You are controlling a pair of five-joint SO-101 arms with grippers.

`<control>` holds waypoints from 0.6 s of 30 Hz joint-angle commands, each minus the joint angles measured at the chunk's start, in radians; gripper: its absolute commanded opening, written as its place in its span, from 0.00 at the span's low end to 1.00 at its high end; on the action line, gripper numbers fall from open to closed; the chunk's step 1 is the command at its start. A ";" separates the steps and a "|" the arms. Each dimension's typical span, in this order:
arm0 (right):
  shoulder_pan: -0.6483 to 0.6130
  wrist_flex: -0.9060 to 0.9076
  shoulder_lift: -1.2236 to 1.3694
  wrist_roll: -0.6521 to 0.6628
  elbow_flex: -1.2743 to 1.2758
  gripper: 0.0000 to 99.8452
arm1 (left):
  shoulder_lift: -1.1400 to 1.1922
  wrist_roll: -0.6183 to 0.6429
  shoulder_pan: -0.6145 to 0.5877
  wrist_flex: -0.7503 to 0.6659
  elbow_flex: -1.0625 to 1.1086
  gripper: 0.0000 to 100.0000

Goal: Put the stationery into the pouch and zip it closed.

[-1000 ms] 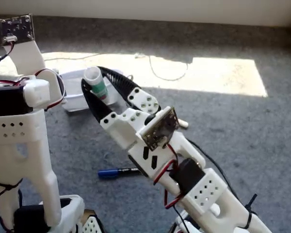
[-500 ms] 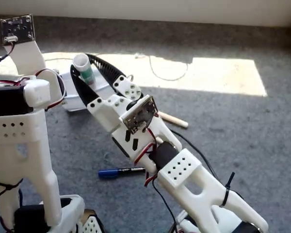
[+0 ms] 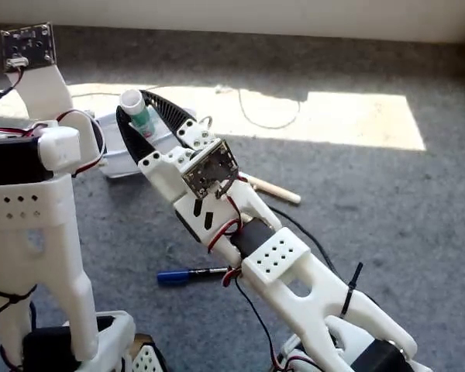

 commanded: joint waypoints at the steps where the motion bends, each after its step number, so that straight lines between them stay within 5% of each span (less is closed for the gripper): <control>1: 0.016 -0.027 -0.010 0.000 -0.012 0.03 | -0.010 0.011 0.010 0.002 -0.030 0.01; 12: 0.016 0.062 -0.012 -0.002 -0.018 0.04 | -0.010 0.011 0.010 0.002 -0.030 0.01; 18: 0.015 0.065 -0.013 -0.002 -0.013 0.17 | -0.010 0.011 0.008 0.002 -0.030 0.01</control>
